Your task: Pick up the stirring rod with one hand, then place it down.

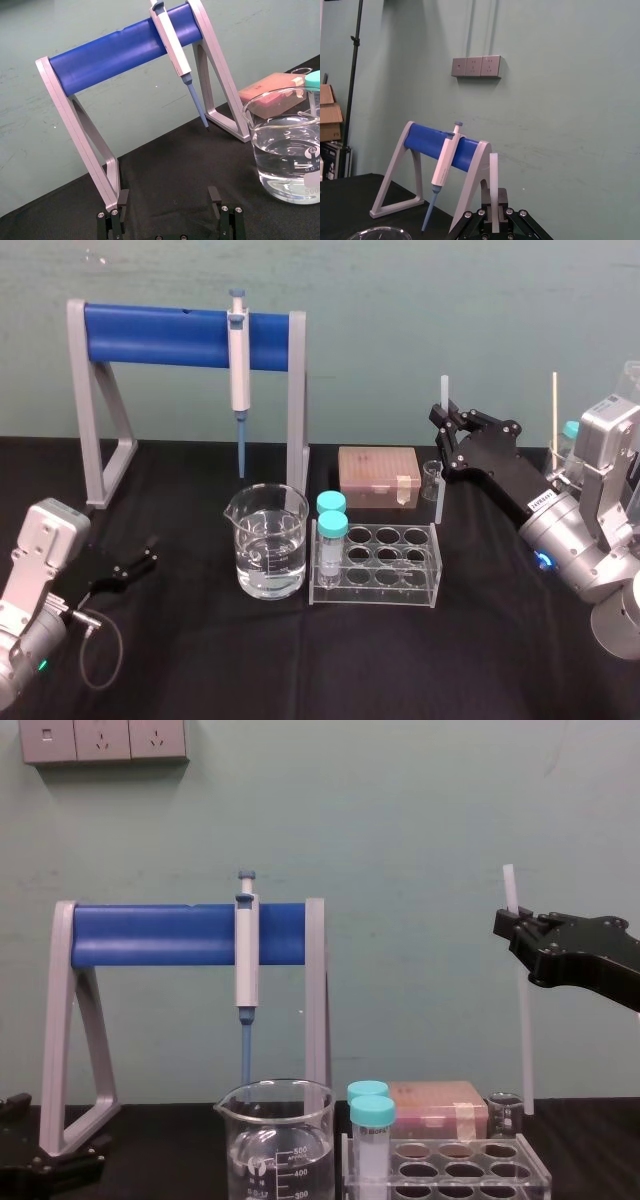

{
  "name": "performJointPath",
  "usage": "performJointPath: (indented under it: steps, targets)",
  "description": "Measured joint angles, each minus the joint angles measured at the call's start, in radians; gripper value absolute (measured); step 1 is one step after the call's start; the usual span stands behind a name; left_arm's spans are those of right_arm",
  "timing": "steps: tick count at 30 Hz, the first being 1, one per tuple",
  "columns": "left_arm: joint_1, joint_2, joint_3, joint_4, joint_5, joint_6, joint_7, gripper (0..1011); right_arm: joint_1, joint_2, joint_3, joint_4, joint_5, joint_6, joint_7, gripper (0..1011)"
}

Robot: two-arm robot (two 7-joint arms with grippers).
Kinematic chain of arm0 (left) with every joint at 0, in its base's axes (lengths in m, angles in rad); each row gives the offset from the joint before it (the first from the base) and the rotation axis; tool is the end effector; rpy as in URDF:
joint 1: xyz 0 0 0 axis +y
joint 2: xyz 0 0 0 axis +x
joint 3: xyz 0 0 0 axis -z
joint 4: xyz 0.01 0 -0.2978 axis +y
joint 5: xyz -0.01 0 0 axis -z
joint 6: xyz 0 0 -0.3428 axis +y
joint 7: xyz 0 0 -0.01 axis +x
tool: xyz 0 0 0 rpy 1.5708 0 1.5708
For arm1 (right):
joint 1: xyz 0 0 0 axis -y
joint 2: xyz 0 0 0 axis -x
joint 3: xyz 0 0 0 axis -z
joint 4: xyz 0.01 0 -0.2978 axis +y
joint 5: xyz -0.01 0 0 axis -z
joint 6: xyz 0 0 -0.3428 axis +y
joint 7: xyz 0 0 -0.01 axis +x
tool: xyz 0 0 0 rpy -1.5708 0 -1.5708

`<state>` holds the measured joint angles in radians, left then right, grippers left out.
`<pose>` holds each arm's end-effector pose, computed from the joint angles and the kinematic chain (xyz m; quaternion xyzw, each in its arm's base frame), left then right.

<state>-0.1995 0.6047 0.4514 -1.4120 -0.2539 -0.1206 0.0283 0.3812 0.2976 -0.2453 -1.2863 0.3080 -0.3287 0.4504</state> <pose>0.3915 0.0781 -0.3151 0.1415 -0.1325 0.5799 0.7913 0.4644 -0.0388 -0.2555 0.0845 -0.1614 -0.4589 0.8696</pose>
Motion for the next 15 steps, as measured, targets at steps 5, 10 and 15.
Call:
performJointPath:
  steps: [5, 10, 15]
  targets:
    - [0.0, 0.0, 0.0, 0.0, 0.0, 0.0, 0.0, 1000, 0.0, 0.0, 0.0, 0.0, 0.0, 0.0, 0.0, 66]
    - [0.0, 0.0, 0.0, 0.0, 0.0, 0.0, 0.0, 1000, 0.0, 0.0, 0.0, 0.0, 0.0, 0.0, 0.0, 66]
    - [0.0, 0.0, 0.0, 0.0, 0.0, 0.0, 0.0, 1000, 0.0, 0.0, 0.0, 0.0, 0.0, 0.0, 0.0, 66]
